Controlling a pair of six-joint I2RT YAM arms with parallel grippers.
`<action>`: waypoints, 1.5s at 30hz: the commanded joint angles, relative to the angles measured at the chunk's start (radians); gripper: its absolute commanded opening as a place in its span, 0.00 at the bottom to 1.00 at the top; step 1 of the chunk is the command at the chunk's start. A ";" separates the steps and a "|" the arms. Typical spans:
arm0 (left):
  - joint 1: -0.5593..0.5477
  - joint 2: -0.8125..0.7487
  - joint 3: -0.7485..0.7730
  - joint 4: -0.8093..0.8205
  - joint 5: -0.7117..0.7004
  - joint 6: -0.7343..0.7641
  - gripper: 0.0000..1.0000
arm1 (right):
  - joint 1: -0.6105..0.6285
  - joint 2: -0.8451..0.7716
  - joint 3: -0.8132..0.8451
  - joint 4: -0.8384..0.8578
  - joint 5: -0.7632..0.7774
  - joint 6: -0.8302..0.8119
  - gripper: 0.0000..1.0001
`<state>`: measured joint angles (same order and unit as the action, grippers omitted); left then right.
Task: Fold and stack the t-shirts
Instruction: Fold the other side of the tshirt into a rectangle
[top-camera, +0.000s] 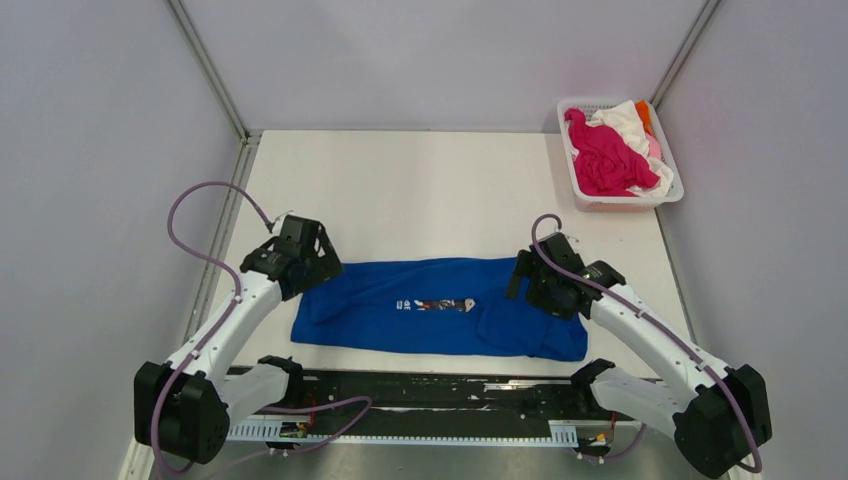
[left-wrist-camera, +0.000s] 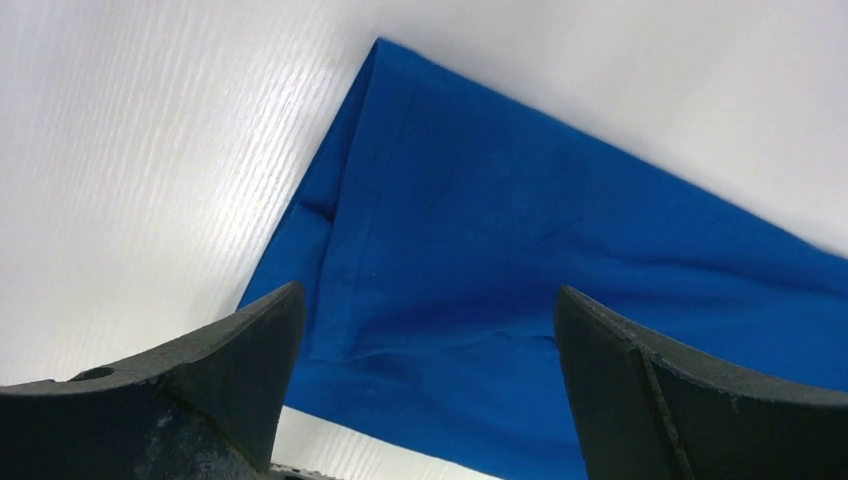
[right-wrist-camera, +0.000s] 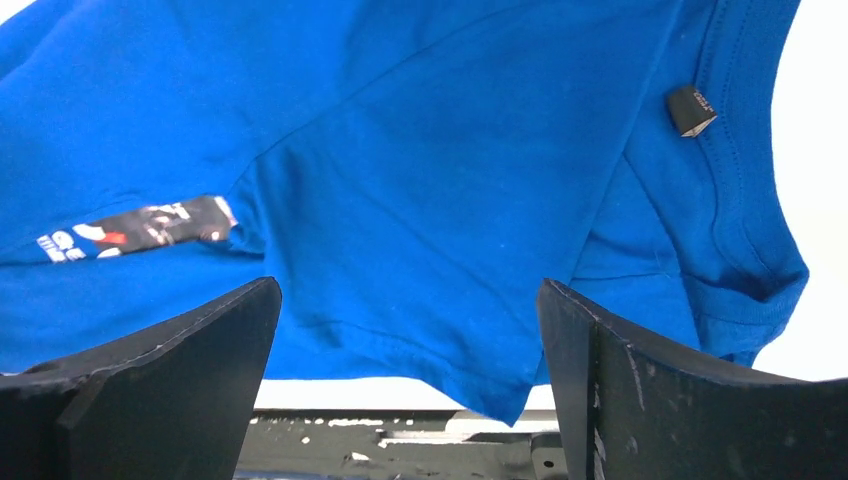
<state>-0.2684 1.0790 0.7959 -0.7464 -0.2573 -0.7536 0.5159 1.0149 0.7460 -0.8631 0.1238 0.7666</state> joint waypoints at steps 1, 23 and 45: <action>0.038 -0.075 -0.099 0.080 0.035 -0.012 1.00 | -0.011 0.020 -0.048 0.146 0.050 0.044 1.00; 0.135 0.059 -0.202 0.097 0.151 -0.055 0.75 | -0.087 0.080 -0.101 0.210 0.020 -0.035 1.00; 0.135 0.059 -0.207 0.119 0.201 -0.083 0.33 | -0.123 0.076 -0.114 0.216 0.002 -0.062 1.00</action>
<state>-0.1402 1.1198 0.5846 -0.6449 -0.0669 -0.8165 0.4015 1.0943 0.6346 -0.6861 0.1287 0.7273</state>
